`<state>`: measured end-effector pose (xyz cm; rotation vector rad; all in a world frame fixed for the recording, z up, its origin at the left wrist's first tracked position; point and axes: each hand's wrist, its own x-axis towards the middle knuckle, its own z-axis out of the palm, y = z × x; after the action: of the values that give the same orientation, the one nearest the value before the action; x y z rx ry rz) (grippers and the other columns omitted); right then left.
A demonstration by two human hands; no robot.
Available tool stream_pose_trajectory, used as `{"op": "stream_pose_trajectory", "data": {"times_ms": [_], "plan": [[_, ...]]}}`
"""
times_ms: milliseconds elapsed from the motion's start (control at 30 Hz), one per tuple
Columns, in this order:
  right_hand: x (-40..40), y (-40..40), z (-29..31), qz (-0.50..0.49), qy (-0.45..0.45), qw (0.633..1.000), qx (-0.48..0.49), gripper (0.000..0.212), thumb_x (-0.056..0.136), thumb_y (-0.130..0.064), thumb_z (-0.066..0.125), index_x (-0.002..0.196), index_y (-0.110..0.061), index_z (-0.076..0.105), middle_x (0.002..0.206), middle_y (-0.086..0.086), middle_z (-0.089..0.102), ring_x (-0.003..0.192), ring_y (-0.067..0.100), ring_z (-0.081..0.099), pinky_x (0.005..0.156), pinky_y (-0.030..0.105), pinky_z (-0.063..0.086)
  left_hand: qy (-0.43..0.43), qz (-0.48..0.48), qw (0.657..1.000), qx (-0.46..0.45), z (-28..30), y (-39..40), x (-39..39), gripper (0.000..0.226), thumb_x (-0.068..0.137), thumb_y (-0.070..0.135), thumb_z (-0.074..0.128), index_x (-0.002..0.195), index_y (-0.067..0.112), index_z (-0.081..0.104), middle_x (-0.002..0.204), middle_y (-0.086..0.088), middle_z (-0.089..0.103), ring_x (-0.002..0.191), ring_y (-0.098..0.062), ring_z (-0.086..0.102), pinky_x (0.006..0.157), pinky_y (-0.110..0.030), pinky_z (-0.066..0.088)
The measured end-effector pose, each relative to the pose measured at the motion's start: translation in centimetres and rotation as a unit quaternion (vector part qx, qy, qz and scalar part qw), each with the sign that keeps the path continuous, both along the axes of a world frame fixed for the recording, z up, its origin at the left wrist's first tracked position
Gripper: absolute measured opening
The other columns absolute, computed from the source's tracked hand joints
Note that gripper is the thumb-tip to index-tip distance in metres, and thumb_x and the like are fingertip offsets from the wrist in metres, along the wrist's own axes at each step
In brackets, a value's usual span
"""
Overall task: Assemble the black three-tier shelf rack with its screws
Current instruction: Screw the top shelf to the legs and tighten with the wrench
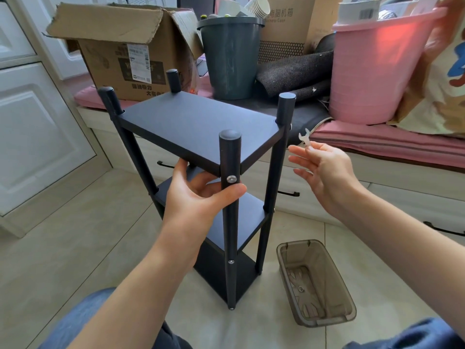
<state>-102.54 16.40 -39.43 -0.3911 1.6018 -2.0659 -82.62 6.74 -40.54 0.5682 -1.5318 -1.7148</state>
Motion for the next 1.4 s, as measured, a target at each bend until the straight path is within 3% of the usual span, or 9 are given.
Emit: {"op": "stream_pose_trajectory", "data": {"times_ms": [167, 333, 467, 633, 800, 967, 1067, 1167, 1400], "plan": [[0.0, -1.5, -0.4, 0.024, -0.017, 1.000, 0.006, 0.021, 0.105, -0.008, 0.037, 0.096, -0.019, 0.053, 0.106, 0.007, 0.073, 0.104, 0.020, 0.068, 0.089, 0.034, 0.052, -0.008, 0.004, 1.000, -0.012, -0.3, -0.2, 0.2, 0.092, 0.058, 0.023, 0.087, 0.140, 0.021, 0.045, 0.104, -0.002, 0.079, 0.100, -0.017, 0.075, 0.078, -0.012, 0.055], [-0.4, -2.1, -0.5, 0.030, -0.046, 0.998, 0.008, 0.019, 0.105, -0.010, 0.037, 0.102, -0.018, 0.053, 0.106, 0.008, 0.072, 0.099, 0.022, 0.067, 0.089, 0.036, 0.050, -0.025, -0.011, 0.999, -0.021, -0.5, -0.7, 0.4, 0.090, 0.057, 0.027, 0.095, 0.135, 0.026, 0.049, 0.114, -0.001, 0.076, 0.109, -0.024, 0.073, 0.105, -0.047, 0.050], [-0.3, -2.0, -0.4, 0.028, -0.041, 0.999, 0.015, 0.019, 0.106, -0.012, 0.036, 0.103, -0.020, 0.053, 0.100, 0.006, 0.072, 0.097, 0.021, 0.067, 0.086, 0.038, 0.050, -0.039, -0.004, 0.999, -0.035, -0.6, -1.1, 0.6, 0.071, 0.066, 0.022, 0.086, 0.129, 0.031, 0.054, 0.115, 0.003, 0.076, 0.111, -0.027, 0.071, 0.108, -0.052, 0.047], [0.0, -1.2, -0.3, 0.034, -0.023, 0.999, 0.023, 0.018, 0.106, -0.014, 0.036, 0.104, -0.019, 0.053, 0.095, 0.004, 0.072, 0.093, 0.019, 0.066, 0.080, 0.037, 0.048, -0.048, -0.027, 0.996, -0.068, -0.3, -2.0, 1.5, 0.065, 0.068, 0.021, 0.087, 0.128, 0.024, 0.062, 0.110, 0.001, 0.077, 0.105, -0.025, 0.073, 0.101, -0.045, 0.052], [0.7, -0.2, -0.3, 0.039, -0.010, 0.999, 0.031, 0.019, 0.106, -0.013, 0.037, 0.100, -0.019, 0.055, 0.088, 0.002, 0.071, 0.089, 0.019, 0.066, 0.083, 0.038, 0.049, -0.046, -0.013, 0.995, -0.090, -0.5, -3.7, 2.4, 0.046, 0.067, 0.022, 0.086, 0.108, 0.041, 0.076, 0.097, 0.003, 0.078, 0.106, -0.023, 0.073, 0.097, -0.028, 0.055], [1.5, 0.4, -0.5, 0.036, -0.019, 0.999, 0.027, 0.019, 0.105, -0.012, 0.038, 0.100, -0.018, 0.055, 0.073, -0.002, 0.073, 0.076, 0.014, 0.067, 0.073, 0.035, 0.048, -0.052, 0.030, 0.992, -0.112, -0.3, -4.2, 3.1, 0.060, 0.070, 0.025, 0.083, 0.128, 0.021, 0.068, 0.108, -0.004, 0.078, 0.108, -0.023, 0.073, 0.105, -0.041, 0.050], [1.8, 0.7, -0.6, 0.042, -0.056, 0.997, 0.020, 0.017, 0.104, -0.011, 0.038, 0.100, -0.020, 0.052, 0.066, -0.002, 0.073, 0.070, 0.014, 0.068, 0.074, 0.036, 0.049, -0.056, 0.063, 0.986, -0.143, 0.0, -4.0, 3.4, 0.053, 0.076, 0.026, 0.076, 0.128, 0.017, 0.069, 0.110, 0.002, 0.078, 0.107, -0.018, 0.073, 0.103, -0.038, 0.052], [2.4, 0.9, -0.5, 0.068, -0.084, 0.994, 0.020, 0.016, 0.104, -0.011, 0.038, 0.101, -0.020, 0.050, 0.068, 0.000, 0.074, 0.069, 0.015, 0.070, 0.074, 0.036, 0.050, -0.070, 0.105, 0.974, -0.187, 0.0, -4.0, 3.7, 0.033, 0.090, 0.008, 0.071, 0.117, 0.027, 0.073, 0.102, 0.013, 0.078, 0.101, -0.011, 0.074, 0.093, -0.021, 0.055], [5.0, 1.2, -0.4, 0.125, -0.092, 0.988, 0.024, 0.016, 0.103, -0.009, 0.037, 0.104, -0.017, 0.051, 0.079, 0.007, 0.077, 0.073, 0.017, 0.075, 0.075, 0.035, 0.054, -0.102, 0.208, 0.943, -0.238, 0.1, -5.0, 3.7, 0.036, 0.095, 0.011, 0.069, 0.108, 0.045, 0.069, 0.095, 0.036, 0.071, 0.095, 0.012, 0.067, 0.084, -0.003, 0.045]]}}
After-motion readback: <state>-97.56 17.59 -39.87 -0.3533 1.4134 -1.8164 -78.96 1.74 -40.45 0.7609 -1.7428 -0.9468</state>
